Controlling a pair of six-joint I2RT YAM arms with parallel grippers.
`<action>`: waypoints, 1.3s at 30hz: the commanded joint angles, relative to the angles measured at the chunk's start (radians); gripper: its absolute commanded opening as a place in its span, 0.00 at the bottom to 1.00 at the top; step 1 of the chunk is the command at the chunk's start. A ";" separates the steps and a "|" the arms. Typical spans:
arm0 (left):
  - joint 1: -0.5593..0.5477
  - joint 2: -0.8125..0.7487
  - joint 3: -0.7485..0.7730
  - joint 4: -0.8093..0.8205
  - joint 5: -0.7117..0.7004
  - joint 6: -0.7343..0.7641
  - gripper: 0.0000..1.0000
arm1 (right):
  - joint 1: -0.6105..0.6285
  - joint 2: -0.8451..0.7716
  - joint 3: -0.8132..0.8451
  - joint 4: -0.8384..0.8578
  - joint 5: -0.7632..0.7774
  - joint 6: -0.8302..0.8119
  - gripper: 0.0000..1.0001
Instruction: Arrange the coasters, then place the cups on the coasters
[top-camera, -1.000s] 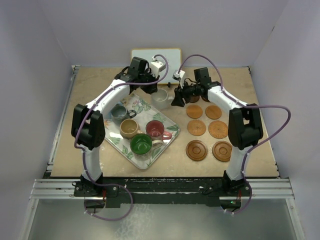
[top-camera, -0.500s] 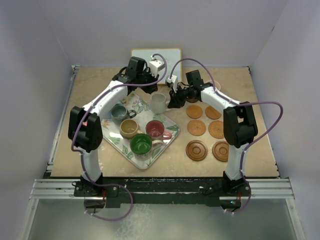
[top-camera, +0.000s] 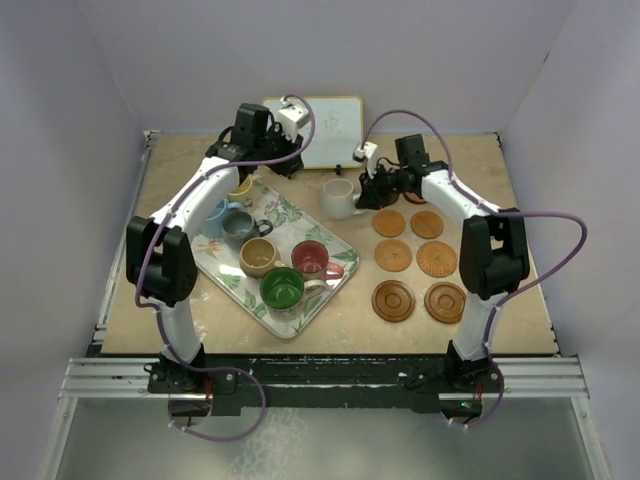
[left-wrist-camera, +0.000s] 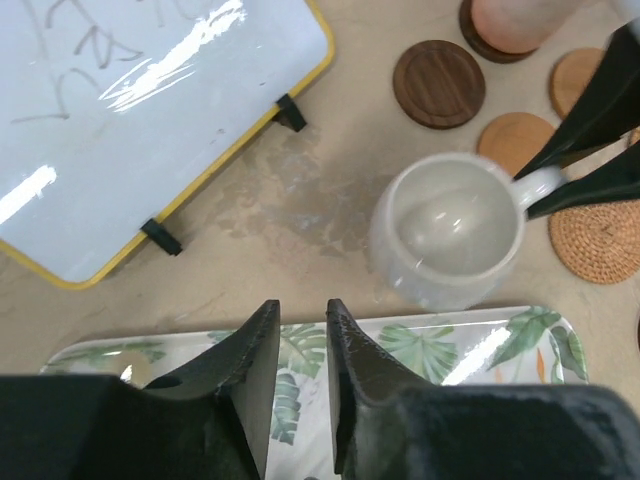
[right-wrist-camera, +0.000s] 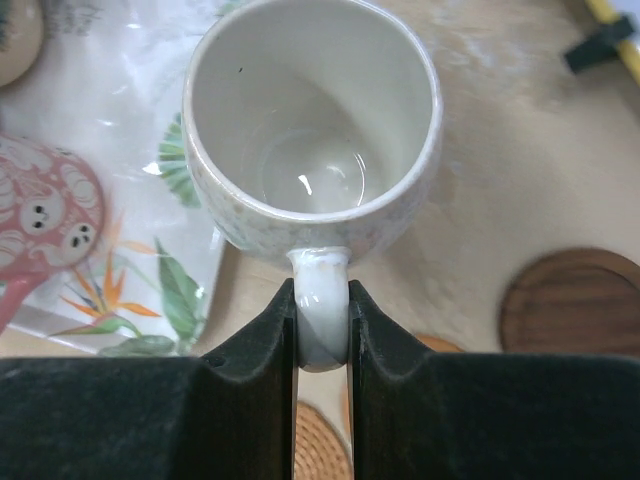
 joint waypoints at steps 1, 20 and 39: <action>0.044 -0.060 0.034 0.047 0.019 0.006 0.28 | -0.088 -0.097 0.051 0.097 -0.010 -0.001 0.00; 0.079 -0.044 -0.020 0.064 0.013 0.009 0.76 | -0.179 -0.064 0.011 0.326 0.239 0.012 0.00; 0.078 -0.021 -0.012 0.082 0.053 -0.023 0.79 | -0.172 -0.052 -0.055 0.405 0.364 0.125 0.00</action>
